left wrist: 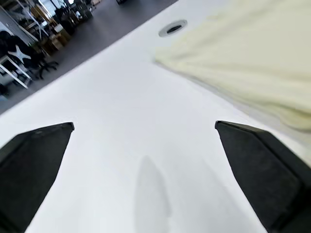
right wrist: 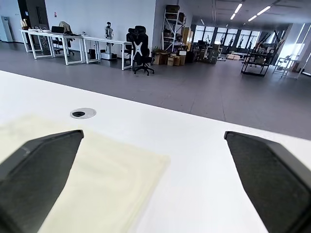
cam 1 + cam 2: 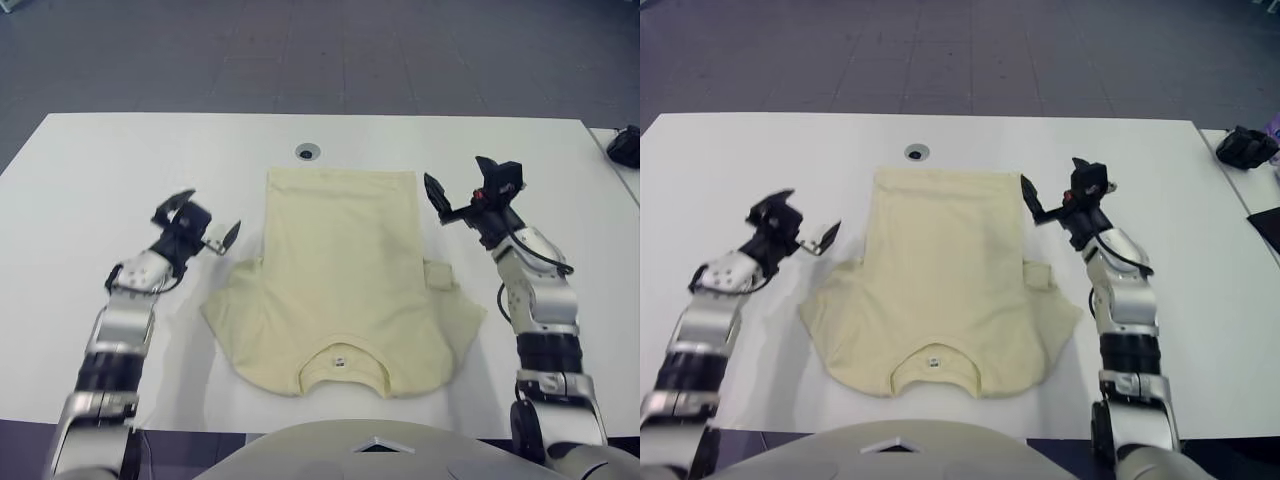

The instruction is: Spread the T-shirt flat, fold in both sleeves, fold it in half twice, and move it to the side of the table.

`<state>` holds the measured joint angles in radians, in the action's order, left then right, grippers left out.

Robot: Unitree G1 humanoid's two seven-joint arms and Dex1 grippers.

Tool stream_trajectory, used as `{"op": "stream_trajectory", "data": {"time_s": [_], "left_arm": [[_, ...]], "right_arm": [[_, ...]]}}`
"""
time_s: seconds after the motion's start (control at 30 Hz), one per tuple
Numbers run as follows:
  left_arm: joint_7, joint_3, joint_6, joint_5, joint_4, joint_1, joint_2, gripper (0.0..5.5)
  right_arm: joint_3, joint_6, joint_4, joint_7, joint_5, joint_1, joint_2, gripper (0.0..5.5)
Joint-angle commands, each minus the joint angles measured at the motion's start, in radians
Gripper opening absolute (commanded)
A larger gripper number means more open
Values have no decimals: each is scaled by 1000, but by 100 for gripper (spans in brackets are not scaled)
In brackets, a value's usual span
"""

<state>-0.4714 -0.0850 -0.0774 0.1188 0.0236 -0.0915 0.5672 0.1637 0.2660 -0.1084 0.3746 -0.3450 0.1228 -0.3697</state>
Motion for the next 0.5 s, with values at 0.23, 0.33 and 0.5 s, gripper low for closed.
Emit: {"op": "stream_trajectory", "data": {"time_s": [0.23, 0.33, 0.5], "left_arm": [[22, -331, -392, 402, 678, -586, -58, 540], [37, -340, -426, 417, 739, -689, -86, 540], [41, -296, -450, 379, 718, -710, -89, 540]], "right_arm": [[351, 440, -770, -226, -561, -788, 36, 539], [361, 455, -803, -198, -586, -927, 33, 519], [315, 458, -737, -179, -548, -964, 12, 438]]}}
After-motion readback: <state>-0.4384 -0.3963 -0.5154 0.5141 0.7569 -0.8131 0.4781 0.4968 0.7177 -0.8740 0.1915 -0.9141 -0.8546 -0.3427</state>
